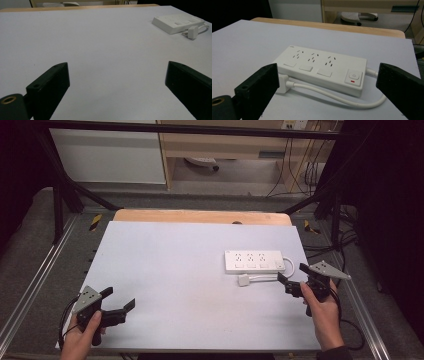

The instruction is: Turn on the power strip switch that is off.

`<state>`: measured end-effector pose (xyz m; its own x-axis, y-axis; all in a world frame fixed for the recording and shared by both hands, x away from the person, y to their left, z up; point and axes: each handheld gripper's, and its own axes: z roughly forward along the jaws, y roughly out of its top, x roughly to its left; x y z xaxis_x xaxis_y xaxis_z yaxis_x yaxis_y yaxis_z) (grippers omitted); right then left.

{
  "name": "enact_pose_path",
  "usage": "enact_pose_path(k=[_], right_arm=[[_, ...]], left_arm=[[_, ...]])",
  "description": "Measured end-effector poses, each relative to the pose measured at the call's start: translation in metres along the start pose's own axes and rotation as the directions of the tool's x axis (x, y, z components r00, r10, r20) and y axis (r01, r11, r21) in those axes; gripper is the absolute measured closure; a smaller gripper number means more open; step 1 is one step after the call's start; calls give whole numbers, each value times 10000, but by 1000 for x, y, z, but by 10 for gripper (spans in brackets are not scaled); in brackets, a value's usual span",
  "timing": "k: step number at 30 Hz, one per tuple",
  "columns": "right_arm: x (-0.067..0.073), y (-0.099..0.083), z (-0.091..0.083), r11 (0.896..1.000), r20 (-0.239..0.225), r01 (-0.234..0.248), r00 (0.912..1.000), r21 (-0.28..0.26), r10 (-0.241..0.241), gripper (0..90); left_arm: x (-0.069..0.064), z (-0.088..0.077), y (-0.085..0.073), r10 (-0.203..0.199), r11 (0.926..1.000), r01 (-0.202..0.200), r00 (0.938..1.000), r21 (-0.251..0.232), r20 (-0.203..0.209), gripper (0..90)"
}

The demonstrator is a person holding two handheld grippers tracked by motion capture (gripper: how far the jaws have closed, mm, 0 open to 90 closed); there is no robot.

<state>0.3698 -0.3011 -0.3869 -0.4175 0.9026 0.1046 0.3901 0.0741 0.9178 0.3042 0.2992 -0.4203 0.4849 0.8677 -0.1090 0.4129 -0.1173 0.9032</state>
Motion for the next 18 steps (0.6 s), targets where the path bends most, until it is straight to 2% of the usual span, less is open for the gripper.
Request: enact_pose_path(k=[7,18], right_arm=[[2,8,5,10000,-147,-24,9999,2,24,43],[-1,18,15,10000,-101,-56,9999,27,56,38]], left_arm=[[0,0,0,5,10000,-5,10000,22,17,54],[-1,1,0,6,10000,-6,10000,53,39,54]])
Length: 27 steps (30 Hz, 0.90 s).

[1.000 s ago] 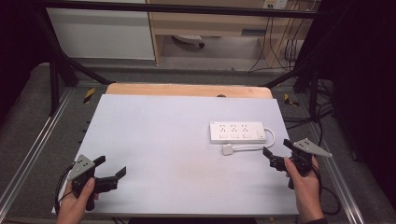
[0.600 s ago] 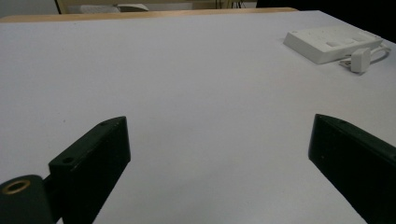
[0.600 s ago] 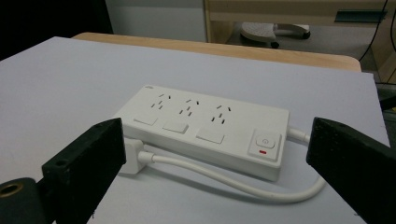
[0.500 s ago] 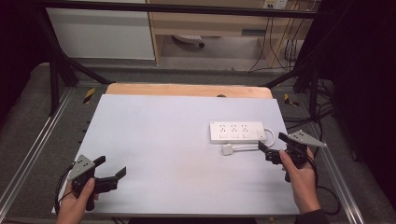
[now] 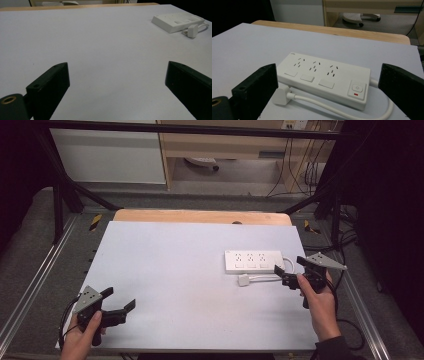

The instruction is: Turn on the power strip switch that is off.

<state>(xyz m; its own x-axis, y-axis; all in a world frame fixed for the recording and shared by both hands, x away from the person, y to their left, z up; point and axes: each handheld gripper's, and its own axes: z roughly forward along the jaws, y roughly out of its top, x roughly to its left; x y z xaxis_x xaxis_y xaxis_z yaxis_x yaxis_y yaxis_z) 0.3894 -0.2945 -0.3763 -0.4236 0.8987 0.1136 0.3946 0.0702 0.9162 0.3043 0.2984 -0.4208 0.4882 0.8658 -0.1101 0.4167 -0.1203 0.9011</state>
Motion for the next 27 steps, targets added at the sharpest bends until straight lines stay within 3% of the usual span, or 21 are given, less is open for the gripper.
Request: enact_pose_path(k=[27], right_arm=[[-9,22,23,9999,348,103,9993,79,-105,40]], left_arm=[[0,1,-1,-2,10000,2,10000,70,9,54]])
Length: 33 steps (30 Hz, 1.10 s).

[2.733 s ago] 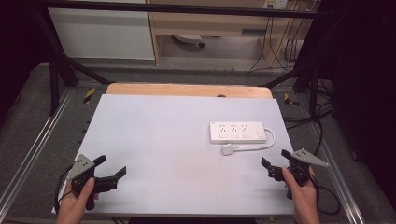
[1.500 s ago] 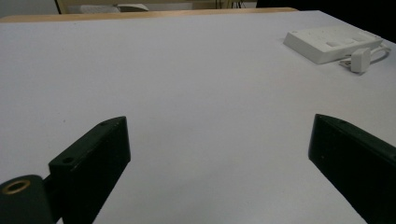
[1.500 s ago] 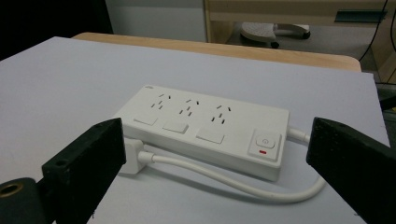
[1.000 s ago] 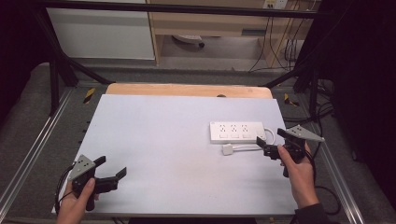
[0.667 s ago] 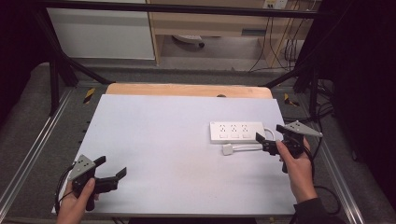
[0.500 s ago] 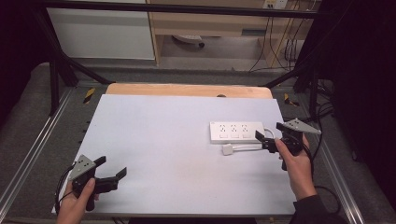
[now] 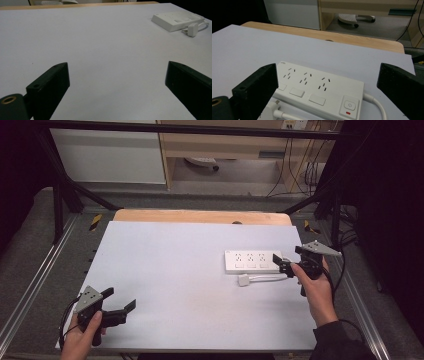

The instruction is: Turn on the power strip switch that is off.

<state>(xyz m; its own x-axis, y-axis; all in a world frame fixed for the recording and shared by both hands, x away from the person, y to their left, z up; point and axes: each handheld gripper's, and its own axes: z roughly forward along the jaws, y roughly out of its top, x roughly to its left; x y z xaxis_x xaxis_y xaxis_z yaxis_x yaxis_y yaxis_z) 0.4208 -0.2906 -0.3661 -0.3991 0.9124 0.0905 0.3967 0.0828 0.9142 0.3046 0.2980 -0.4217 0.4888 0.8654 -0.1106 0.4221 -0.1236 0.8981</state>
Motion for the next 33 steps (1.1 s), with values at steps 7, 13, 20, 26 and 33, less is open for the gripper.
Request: enact_pose_path(k=[7,13,20,26,33], right_arm=[[-3,2,5,10000,85,7,10000,56,-8,46],[-5,3,10,9999,179,-31,9998,140,28,56],[-8,2,20,9996,223,-141,9997,236,135,70],[-11,0,28,9992,314,-276,9992,297,266,80],[-16,-2,35,9986,433,-364,9985,395,346,91]], left_arm=[[0,0,0,10,10000,-10,10000,12,8,54],[0,0,0,12,10000,-12,10000,16,18,54],[0,0,0,3,10000,-3,10000,20,28,54],[0,0,0,15,10000,-16,10000,31,28,54],[0,0,0,53,10000,-53,10000,46,32,54]])
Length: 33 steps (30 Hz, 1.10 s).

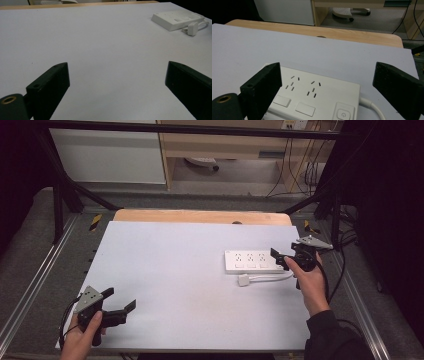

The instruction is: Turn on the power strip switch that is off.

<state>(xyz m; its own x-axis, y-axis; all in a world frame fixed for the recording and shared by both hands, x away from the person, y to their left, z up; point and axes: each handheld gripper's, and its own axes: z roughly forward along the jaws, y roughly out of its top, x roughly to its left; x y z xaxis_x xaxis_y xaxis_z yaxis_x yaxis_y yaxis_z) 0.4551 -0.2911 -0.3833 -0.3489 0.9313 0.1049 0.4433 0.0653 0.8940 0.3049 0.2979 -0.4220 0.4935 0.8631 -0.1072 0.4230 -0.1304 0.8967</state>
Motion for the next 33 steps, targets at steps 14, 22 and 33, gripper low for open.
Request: enact_pose_path(k=[14,22,33], right_arm=[[-2,-4,14,9994,50,-10,10000,347,8,189],[-1,-6,20,9995,-30,7,10000,301,-6,329],[3,-8,26,9999,88,118,9999,13,-118,639]], left_arm=[[-1,1,0,40,10000,-40,10000,84,65,54],[-1,1,0,48,9999,-49,10000,96,47,54],[-1,1,0,60,9999,-61,10000,87,50,54]])
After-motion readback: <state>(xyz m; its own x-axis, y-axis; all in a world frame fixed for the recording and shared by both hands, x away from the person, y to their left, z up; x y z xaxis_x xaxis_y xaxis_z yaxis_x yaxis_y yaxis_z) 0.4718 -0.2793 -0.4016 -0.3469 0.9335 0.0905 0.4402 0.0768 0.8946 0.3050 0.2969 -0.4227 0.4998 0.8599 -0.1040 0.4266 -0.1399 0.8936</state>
